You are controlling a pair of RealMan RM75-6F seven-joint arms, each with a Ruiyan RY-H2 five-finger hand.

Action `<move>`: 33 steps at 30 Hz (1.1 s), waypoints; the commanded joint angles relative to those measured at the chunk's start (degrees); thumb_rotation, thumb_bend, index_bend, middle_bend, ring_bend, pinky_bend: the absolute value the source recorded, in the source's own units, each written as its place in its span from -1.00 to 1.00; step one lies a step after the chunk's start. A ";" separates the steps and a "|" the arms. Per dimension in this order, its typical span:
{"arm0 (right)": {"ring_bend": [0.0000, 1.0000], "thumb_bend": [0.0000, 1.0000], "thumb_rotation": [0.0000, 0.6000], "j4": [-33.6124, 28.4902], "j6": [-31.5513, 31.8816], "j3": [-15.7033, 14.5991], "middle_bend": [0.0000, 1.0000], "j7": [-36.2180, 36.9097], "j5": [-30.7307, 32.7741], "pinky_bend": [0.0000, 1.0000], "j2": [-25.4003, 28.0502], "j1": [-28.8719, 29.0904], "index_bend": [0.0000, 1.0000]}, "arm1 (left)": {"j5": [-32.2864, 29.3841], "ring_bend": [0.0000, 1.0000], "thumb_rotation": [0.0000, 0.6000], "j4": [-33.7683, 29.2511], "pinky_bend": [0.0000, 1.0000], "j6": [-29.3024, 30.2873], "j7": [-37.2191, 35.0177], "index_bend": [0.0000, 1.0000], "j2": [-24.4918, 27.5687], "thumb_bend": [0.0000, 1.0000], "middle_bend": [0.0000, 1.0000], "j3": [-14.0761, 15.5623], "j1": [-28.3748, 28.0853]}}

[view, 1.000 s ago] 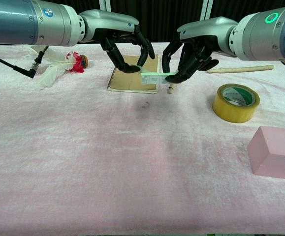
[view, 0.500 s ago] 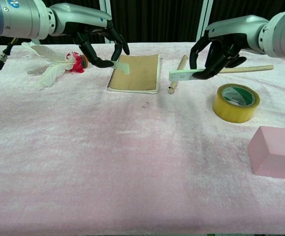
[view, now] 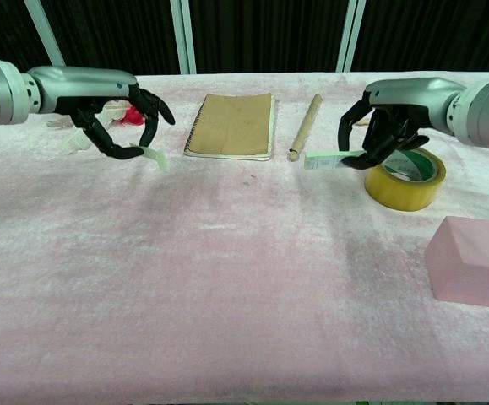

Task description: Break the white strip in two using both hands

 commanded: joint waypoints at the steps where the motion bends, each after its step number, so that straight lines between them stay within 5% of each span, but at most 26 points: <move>1: 1.00 -0.10 1.00 2.37 0.38 -0.60 1.00 -0.84 -0.49 0.95 -2.53 -0.21 0.57 | 1.28 -1.00 1.00 2.02 -1.00 -0.49 -1.18 0.21 -2.29 0.14 -0.74 0.84 0.28; 15: 1.00 -0.20 1.00 6.89 0.31 -2.44 0.99 -3.83 0.15 0.94 -9.57 -1.25 0.54 | 4.14 -1.00 1.00 9.63 -1.00 1.90 -0.34 0.10 -13.61 0.08 -0.79 1.82 1.18; 17: 1.00 -0.27 1.00 6.95 -0.05 -2.37 0.98 -3.29 0.26 0.94 -9.84 -1.68 0.43 | 4.29 -1.00 1.00 9.96 -1.00 1.36 -0.03 0.02 -13.96 -0.01 -0.80 1.91 0.93; 23: 0.97 -0.80 1.00 6.97 -1.26 -2.84 0.90 -4.22 -0.17 0.89 -8.75 -1.98 -0.41 | 3.61 -1.00 1.00 10.25 -1.00 1.18 0.93 -0.76 -14.06 -0.54 -0.90 1.28 0.90; 25: 0.93 -0.89 1.00 5.95 -2.49 -2.64 0.84 -4.10 -0.38 0.85 -7.26 -1.93 -0.65 | 2.83 -1.00 1.00 9.36 -1.00 1.08 0.91 -0.86 -13.57 -0.64 -0.93 0.60 0.91; 33: 0.71 -0.97 1.00 0.37 -2.50 0.98 0.51 -2.78 1.29 0.67 0.80 -2.30 -0.78 | 0.60 -1.00 1.00 3.60 -1.00 1.84 0.13 -0.91 -7.37 -0.74 -0.98 -3.05 0.82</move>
